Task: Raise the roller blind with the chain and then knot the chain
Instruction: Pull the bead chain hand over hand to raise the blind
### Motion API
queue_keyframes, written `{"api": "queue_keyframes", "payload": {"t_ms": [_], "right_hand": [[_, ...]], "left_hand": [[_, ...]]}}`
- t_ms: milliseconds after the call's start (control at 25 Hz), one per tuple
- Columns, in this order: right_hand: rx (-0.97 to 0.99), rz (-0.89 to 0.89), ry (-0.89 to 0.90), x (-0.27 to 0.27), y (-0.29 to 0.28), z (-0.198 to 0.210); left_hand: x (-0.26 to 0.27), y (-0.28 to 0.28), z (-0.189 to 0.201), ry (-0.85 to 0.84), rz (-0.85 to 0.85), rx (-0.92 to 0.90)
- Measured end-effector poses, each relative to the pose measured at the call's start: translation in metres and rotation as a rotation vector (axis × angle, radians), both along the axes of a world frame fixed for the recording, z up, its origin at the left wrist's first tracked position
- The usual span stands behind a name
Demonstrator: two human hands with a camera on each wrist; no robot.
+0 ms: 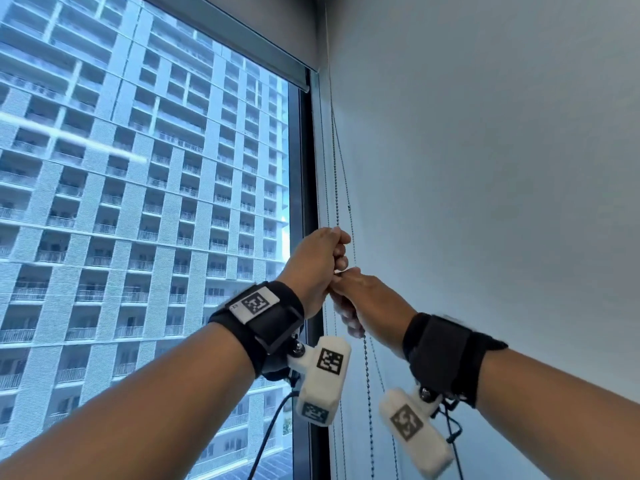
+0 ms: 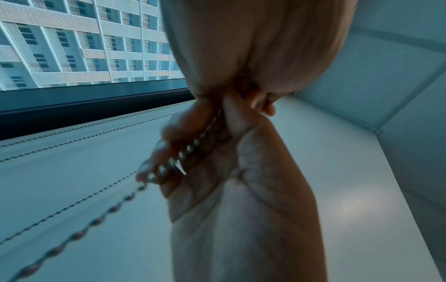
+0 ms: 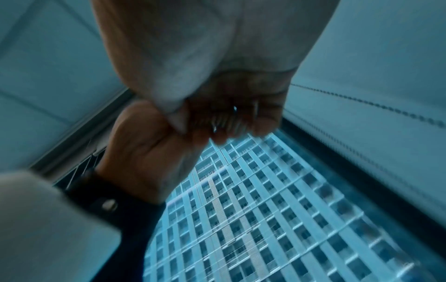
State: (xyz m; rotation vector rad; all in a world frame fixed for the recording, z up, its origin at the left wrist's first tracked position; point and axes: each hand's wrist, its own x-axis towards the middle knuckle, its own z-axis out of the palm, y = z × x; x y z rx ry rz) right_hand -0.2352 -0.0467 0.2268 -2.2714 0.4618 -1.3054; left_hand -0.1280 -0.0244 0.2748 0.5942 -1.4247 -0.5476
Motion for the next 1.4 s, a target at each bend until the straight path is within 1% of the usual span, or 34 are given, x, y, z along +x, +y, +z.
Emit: {"api": "queue_keyframes", "payload": {"t_ms": [80, 120, 160, 200, 240, 320, 360, 440, 560, 680, 800, 960, 1080, 1240, 1320, 1400], "right_hand": [[-0.147, -0.201, 0.287, -0.013, 0.0, 0.012], [-0.2, -0.29, 0.389, -0.019, -0.001, 0.022], [-0.24, -0.347, 0.432, -0.023, -0.001, 0.031], [-0.267, -0.382, 0.417, -0.026, 0.0, 0.042], [-0.259, -0.386, 0.319, -0.027, 0.0, 0.054], [-0.105, -0.267, -0.001, -0.025, -0.002, 0.076], [-0.05, -0.212, -0.119, -0.023, -0.004, 0.084], [-0.021, -0.206, -0.224, -0.019, -0.011, 0.089], [0.034, -0.278, -0.238, -0.017, -0.033, 0.071], [0.174, -0.256, -0.185, -0.01, -0.059, 0.033], [0.231, -0.248, -0.122, 0.007, -0.074, -0.002], [0.317, -0.256, -0.066, 0.031, -0.094, -0.035], [0.334, -0.323, -0.01, 0.045, -0.118, -0.051], [0.353, -0.417, 0.015, 0.055, -0.144, -0.06], [0.38, -0.446, 0.031, 0.057, -0.154, -0.063], [0.419, -0.439, 0.009, 0.061, -0.161, -0.067]], "left_hand": [[0.0, -0.002, -0.002, 0.053, -0.009, 0.01], [0.0, -0.003, -0.003, 0.071, -0.015, 0.01], [0.0, -0.002, -0.004, 0.085, -0.017, 0.009], [-0.002, -0.002, -0.006, 0.098, -0.019, 0.014], [-0.003, -0.002, -0.008, 0.111, -0.028, 0.021], [-0.006, -0.001, -0.012, 0.118, -0.054, 0.031], [-0.007, -0.001, -0.014, 0.118, -0.064, 0.033], [-0.005, -0.003, -0.02, 0.118, -0.062, 0.037], [0.008, -0.005, -0.032, 0.117, -0.025, 0.051], [0.025, -0.006, -0.049, 0.104, 0.011, 0.066], [0.04, -0.008, -0.064, 0.1, 0.042, 0.071], [0.059, -0.013, -0.082, 0.129, 0.066, 0.101], [0.072, -0.014, -0.094, 0.111, 0.093, 0.113], [0.083, -0.019, -0.105, 0.085, 0.098, 0.115], [0.086, -0.025, -0.113, 0.072, 0.101, 0.108], [0.091, -0.032, -0.123, 0.076, 0.081, 0.117]]}}
